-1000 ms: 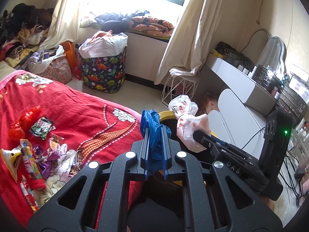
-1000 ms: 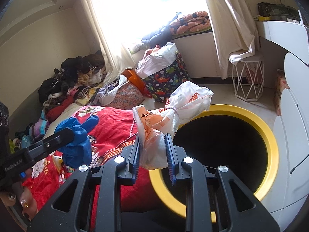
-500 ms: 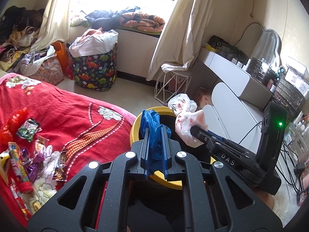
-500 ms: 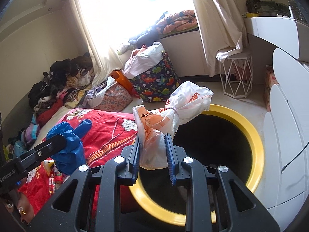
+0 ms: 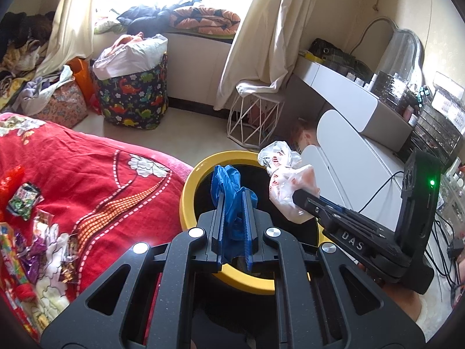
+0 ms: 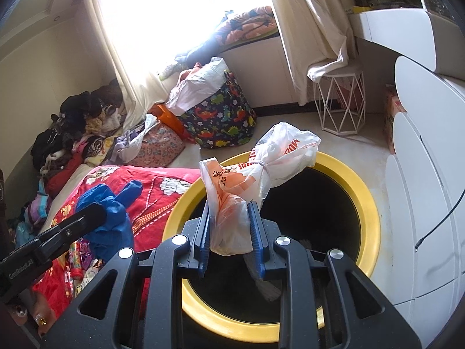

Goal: Collect trash
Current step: 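Carry the white plastic bag with the right tool into the bin and release, then lower the blue plastic bag into the bin and open the left tool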

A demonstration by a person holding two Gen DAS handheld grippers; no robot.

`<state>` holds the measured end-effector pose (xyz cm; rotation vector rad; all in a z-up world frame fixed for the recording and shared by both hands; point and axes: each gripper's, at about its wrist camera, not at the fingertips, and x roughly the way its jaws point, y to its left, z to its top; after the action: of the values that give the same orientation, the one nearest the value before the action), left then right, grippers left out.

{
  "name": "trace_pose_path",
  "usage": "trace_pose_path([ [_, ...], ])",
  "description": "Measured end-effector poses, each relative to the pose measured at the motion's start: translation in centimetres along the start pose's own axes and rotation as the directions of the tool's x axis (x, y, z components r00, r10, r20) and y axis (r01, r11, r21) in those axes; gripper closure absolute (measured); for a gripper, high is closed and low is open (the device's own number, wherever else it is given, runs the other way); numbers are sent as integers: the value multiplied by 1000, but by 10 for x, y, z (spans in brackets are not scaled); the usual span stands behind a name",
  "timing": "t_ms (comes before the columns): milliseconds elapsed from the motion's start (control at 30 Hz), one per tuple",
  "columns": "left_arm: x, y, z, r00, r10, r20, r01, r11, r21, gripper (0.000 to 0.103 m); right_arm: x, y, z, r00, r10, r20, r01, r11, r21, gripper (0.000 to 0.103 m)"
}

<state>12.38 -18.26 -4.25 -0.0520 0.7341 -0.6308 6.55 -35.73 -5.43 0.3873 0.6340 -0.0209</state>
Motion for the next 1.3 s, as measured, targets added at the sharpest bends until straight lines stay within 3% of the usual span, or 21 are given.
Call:
trace_pose_path([
  [400, 40, 2, 13, 999, -19, -46, 17, 999, -36, 97, 8, -18, -6, 1000, -6, -27, 7, 999, 48, 79],
  [467, 47, 2, 15, 998, -20, -57, 18, 999, -35, 97, 10, -20, -7, 999, -4, -39, 7, 998, 60, 73],
  [500, 50, 2, 17, 998, -22, -63, 19, 999, -37, 94, 12, -21, -7, 999, -7, -50, 10, 997, 70, 71],
  [567, 54, 5, 19, 998, -7, -59, 3, 998, -56, 66, 14, -27, -8, 998, -33, -61, 38, 995, 94, 56],
  [600, 53, 8, 20, 999, -13, -52, 9, 997, -71, 40, 14, -28, -8, 997, -44, -61, 50, 993, 104, 53],
  [633, 52, 12, 20, 999, -23, -40, 19, 995, -95, 30, 13, -31, -9, 997, -60, -58, 66, 991, 118, 44],
  [700, 49, 16, 20, 999, -17, -33, 13, 994, -110, 28, 11, -35, -8, 996, -79, -48, 85, 987, 138, 37],
  [833, 41, 23, 16, 999, 31, -23, -33, 991, -133, 12, 13, -37, -9, 995, -91, -49, 97, 984, 148, 34],
  [1300, 8, 31, 2, 995, 102, 22, -100, 990, -104, 11, 8, -22, -10, 996, -85, 0, 85, 993, 78, 28],
])
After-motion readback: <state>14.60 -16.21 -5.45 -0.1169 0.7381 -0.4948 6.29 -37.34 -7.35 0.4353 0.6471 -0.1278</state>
